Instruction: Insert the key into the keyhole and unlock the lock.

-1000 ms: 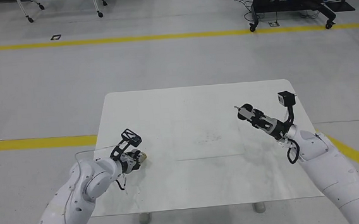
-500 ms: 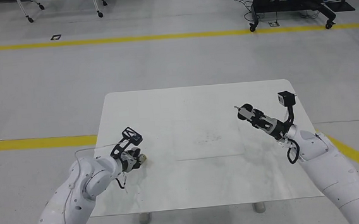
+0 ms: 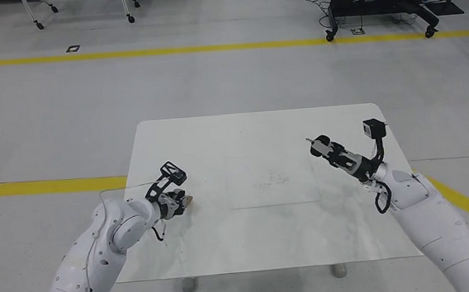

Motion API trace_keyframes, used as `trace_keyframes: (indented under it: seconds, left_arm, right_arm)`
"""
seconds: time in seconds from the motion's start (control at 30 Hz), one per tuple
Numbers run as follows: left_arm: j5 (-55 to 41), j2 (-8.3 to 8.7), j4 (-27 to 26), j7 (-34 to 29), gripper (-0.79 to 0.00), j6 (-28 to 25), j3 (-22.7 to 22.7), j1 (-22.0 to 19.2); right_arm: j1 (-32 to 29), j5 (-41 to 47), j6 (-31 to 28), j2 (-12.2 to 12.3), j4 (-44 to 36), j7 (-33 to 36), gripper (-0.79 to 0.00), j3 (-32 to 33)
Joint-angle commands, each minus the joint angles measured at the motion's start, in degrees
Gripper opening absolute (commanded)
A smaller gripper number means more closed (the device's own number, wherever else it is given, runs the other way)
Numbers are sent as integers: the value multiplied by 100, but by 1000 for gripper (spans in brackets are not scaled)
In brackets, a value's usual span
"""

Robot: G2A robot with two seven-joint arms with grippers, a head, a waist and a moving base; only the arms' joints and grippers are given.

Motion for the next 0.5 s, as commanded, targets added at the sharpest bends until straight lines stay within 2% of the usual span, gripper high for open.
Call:
trace_keyframes:
  seconds: [0.0, 0.23, 0.33, 0.47]
  left_arm:
    - [15, -14, 117, -60, -785, -25, 45, -85]
    - [67, -64, 398, -41, -785, 97, 132, -300]
    - [141, -68, 353, 114, -785, 173, 98, -287]
    - [-24, -55, 164, 472, -785, -1, -38, -181]
  right_arm:
    - [0, 0, 0, 0, 0, 0, -785, 0]
    - [0, 0, 0, 0, 0, 0, -785, 0]
    - [0, 0, 0, 0, 0, 0, -785, 0]
    - [0, 0, 0, 0, 0, 0, -785, 0]
